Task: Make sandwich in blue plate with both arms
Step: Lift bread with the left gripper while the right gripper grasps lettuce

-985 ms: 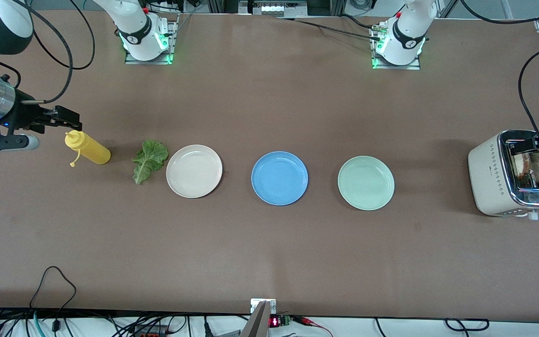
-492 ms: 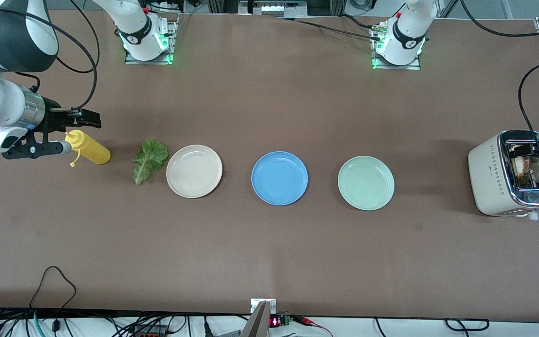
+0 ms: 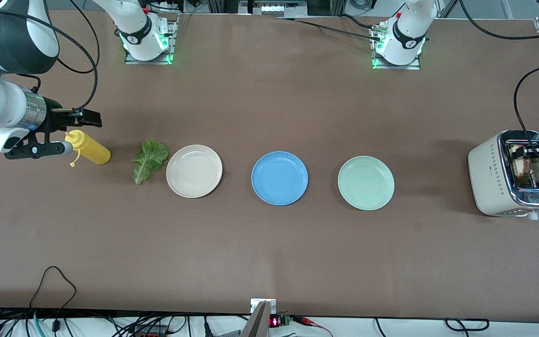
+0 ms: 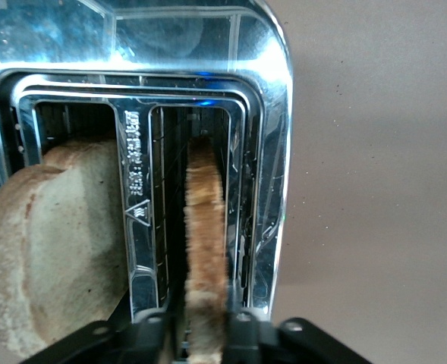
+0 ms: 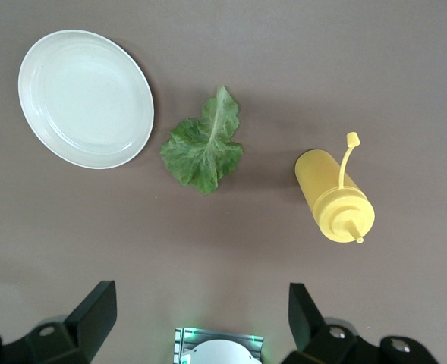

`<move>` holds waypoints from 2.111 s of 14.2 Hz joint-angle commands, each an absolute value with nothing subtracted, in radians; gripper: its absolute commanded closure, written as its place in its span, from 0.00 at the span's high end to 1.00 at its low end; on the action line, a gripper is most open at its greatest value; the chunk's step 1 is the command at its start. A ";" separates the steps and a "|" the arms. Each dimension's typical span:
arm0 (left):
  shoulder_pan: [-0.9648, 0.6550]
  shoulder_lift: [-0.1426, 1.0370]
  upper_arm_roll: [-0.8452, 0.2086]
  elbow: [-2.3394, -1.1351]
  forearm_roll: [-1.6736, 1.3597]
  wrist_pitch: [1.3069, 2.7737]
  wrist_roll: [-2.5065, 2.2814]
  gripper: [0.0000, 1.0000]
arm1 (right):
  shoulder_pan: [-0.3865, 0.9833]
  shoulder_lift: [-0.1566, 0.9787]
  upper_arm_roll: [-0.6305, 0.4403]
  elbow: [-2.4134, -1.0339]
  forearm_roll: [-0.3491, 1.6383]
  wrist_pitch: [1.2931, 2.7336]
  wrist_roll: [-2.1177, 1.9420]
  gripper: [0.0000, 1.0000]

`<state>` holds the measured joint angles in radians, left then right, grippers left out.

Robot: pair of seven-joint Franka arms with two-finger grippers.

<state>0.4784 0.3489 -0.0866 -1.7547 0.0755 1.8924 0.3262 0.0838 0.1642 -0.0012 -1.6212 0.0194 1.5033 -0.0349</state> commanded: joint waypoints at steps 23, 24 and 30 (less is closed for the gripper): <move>0.055 0.590 -0.586 -1.440 -0.127 1.886 -0.462 0.01 | 0.101 0.196 0.000 -2.195 0.026 2.338 0.021 1.00; 0.032 0.616 -0.586 -1.440 -0.129 1.932 -0.463 0.01 | 0.121 0.210 -0.002 -2.222 0.026 2.397 0.034 1.00; -0.087 0.669 -0.586 -1.586 -0.143 2.299 -0.563 0.01 | 0.118 0.363 -0.002 -2.230 0.028 2.595 0.038 1.00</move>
<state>-0.0475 0.6863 -0.5896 -1.5275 -0.1190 2.1963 -0.5073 0.1222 0.3257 -0.0009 -2.2322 0.0197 2.5423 0.0327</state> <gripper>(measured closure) 0.916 0.000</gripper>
